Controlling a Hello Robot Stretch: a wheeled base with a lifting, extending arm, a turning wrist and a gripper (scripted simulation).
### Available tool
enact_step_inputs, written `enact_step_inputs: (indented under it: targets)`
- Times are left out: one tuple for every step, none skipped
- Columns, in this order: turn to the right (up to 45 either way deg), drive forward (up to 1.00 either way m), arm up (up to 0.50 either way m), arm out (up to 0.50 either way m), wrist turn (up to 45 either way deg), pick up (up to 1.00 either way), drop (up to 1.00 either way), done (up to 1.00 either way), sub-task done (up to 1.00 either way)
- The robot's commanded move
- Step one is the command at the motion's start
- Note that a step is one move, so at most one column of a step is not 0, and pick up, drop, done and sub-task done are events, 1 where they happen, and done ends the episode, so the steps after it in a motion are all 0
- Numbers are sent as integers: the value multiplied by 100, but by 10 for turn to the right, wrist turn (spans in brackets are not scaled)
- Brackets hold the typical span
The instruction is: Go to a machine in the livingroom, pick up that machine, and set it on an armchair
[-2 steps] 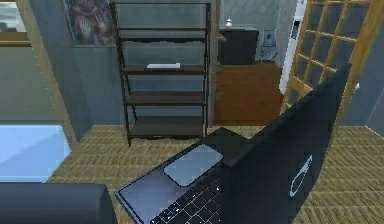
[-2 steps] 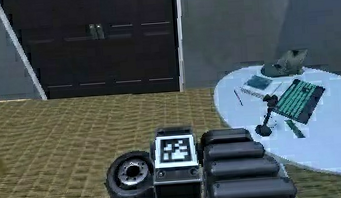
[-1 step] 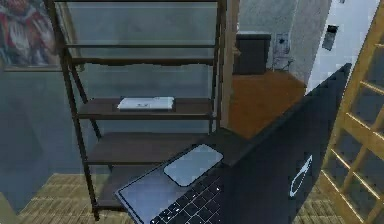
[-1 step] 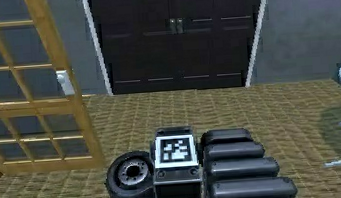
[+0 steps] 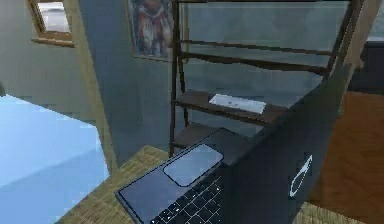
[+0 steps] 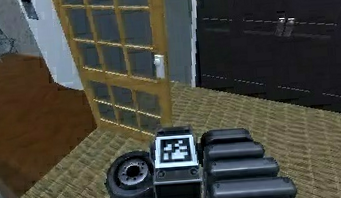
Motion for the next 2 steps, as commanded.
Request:
enact_step_inputs:
  targets:
    - [0, 45, 0, 0, 0, 0, 0, 0, 0]
    - [-450, 0, 0, 0, 0, 0, 0, 0, 0]
